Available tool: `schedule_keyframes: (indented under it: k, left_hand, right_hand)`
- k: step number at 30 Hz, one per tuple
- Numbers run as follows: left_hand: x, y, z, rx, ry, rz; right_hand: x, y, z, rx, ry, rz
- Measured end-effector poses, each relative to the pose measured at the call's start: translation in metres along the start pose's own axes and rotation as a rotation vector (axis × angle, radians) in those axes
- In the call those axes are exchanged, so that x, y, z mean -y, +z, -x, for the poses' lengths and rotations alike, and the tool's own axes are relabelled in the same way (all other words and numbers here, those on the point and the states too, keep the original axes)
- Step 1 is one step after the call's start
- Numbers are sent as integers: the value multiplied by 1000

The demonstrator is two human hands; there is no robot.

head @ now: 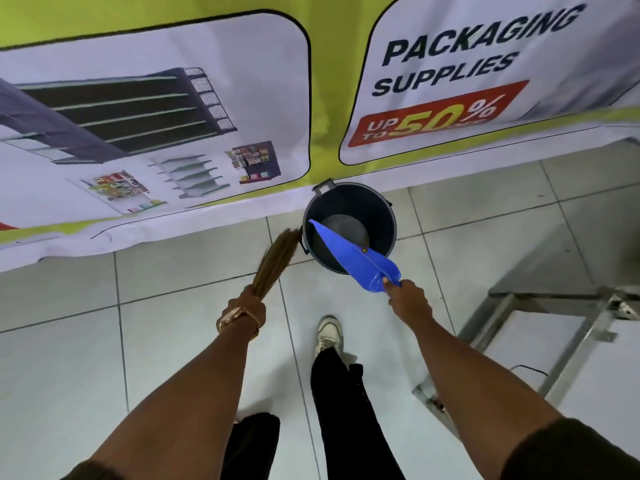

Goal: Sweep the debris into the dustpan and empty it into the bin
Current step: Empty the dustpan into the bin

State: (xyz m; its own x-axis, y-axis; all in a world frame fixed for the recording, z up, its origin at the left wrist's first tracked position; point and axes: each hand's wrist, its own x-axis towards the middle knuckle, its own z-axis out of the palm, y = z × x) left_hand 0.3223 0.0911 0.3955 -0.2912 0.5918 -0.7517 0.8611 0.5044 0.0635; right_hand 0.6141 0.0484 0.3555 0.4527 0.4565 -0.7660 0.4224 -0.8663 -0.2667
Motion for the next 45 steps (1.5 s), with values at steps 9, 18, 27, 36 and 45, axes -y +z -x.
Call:
schedule_keyframes:
  k: [9,18,27,36,45]
  left_hand:
    - [7,3,-2,-1,-28,-2]
    - [18,12,-2,11,-46,3]
    - [43,10,-10,-8,-24,60]
    - [133,-20,-14,-60,-11,91]
    - [210,-39,-55,-33,-83,99]
  right_hand:
    - [-2,18,21,-5,-16,109]
    - [0,25,29,-21,-42,150]
    - [2,48,51,-139,-136,262]
    - [32,121,133,-221,-325,348]
    - [79,204,151,-112,-301,157]
